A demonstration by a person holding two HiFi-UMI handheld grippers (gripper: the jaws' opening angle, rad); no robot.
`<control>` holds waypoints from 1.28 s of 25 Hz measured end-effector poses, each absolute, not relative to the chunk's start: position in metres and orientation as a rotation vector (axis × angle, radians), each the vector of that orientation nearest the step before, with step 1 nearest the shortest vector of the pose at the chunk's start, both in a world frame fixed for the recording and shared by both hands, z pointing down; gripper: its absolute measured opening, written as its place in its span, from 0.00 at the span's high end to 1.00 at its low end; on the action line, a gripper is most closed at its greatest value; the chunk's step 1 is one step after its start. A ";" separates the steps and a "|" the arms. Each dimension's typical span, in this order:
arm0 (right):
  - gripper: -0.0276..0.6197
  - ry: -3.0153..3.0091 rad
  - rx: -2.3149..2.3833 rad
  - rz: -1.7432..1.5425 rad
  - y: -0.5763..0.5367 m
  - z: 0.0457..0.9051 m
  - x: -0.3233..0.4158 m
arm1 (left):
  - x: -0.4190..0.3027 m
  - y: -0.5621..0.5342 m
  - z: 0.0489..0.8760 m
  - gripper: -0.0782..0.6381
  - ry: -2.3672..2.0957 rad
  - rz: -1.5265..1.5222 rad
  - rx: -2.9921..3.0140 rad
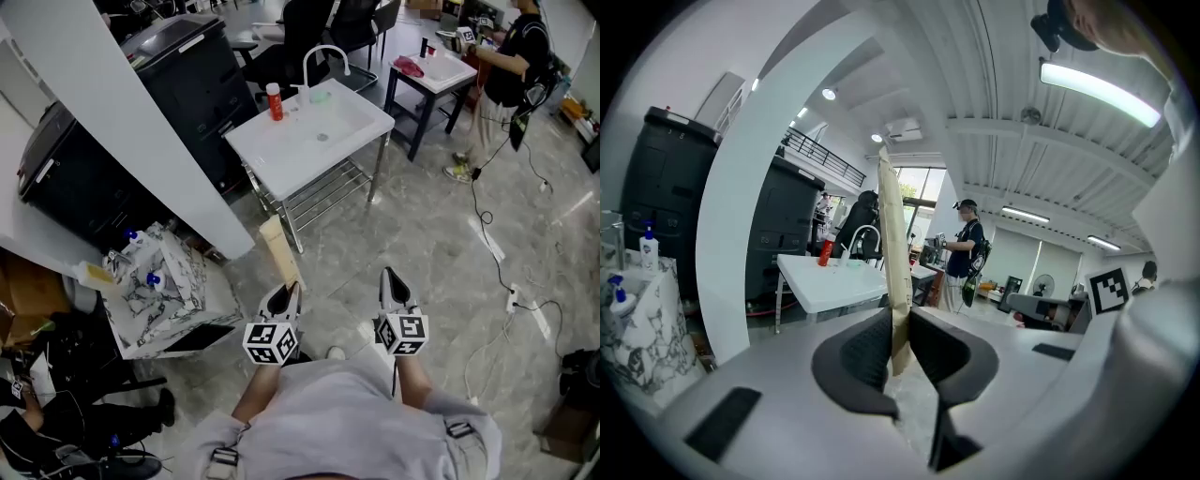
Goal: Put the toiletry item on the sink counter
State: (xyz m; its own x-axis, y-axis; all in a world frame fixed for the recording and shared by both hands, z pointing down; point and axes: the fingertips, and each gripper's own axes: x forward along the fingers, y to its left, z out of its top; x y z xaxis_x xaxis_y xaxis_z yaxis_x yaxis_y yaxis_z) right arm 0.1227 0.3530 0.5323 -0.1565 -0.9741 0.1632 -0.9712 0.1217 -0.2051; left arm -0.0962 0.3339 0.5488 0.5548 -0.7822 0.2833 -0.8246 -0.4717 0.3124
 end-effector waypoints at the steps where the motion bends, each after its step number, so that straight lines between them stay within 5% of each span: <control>1: 0.95 2.346 -2.030 -0.419 0.351 0.532 0.125 | -0.093 0.333 0.549 0.82 -1.305 0.138 2.380; 32: 0.95 2.324 -2.068 -0.454 0.143 0.534 0.080 | -0.122 0.119 0.552 0.82 -1.220 0.149 2.406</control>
State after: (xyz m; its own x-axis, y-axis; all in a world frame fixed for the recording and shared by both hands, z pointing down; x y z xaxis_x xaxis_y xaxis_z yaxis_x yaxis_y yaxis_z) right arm 0.0796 0.1431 0.5343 -0.1346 -0.9723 0.1911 -0.9728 0.0930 -0.2123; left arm -0.1220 0.1186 0.5522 0.6059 -0.7424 0.2860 -0.7894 -0.5164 0.3319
